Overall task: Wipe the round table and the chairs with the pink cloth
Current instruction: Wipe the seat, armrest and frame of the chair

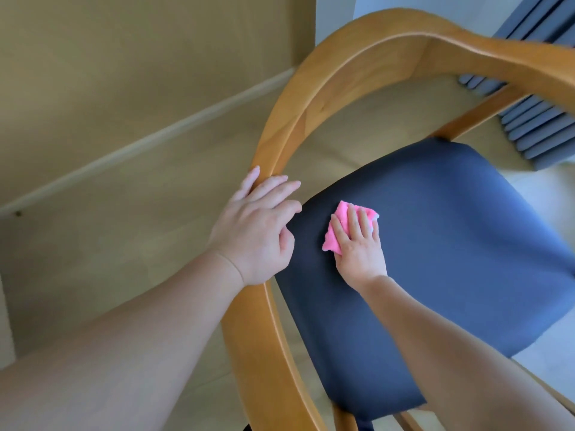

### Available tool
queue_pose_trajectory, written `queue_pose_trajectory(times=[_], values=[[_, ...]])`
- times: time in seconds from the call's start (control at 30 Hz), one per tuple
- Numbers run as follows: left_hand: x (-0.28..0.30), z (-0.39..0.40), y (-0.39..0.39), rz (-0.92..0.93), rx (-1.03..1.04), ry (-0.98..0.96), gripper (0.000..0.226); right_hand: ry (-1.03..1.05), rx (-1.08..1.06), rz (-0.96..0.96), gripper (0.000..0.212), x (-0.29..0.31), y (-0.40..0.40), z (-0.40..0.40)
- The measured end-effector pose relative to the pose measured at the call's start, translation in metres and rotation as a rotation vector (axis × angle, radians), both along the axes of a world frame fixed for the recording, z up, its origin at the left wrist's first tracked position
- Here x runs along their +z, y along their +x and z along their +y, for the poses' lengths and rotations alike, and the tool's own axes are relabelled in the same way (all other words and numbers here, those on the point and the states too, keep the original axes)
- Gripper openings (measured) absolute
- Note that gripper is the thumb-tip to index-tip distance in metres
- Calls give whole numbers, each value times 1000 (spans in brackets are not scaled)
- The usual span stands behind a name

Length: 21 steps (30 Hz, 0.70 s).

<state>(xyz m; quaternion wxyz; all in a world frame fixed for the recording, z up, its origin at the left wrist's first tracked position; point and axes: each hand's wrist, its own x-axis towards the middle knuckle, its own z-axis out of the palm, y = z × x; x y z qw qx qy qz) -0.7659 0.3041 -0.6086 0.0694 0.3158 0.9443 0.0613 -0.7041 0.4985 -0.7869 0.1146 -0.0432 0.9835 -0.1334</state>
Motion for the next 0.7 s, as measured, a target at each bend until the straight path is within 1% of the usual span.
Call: queue_pose_trajectory(times=[0.07, 0.13, 0.2, 0.23, 0.3, 0.4, 0.6, 0.7], values=[[2, 2, 1, -8, 0, -14, 46, -76, 115, 9, 64, 0, 0, -12], [2, 2, 2, -6, 3, -25, 47, -116, 263, -31, 66, -1, 2, -27], [2, 2, 3, 4, 7, -31, 48, -67, 418, -101, 67, -6, 7, -44], [1, 2, 4, 8, 9, -34, 48, -33, 459, -113, 66, -8, 8, -51], [1, 2, 3, 15, 10, -43, 48, 15, 462, -112, 65, -9, 8, -60], [2, 3, 2, 17, 5, -63, 48, 28, 474, -105, 65, -7, 5, -60], [3, 4, 1, 17, -8, -120, 51, 97, 593, -98, 67, 0, -11, -46], [3, 4, 0, 14, -3, -118, 50, 77, 596, -91, 69, 2, -23, -34]])
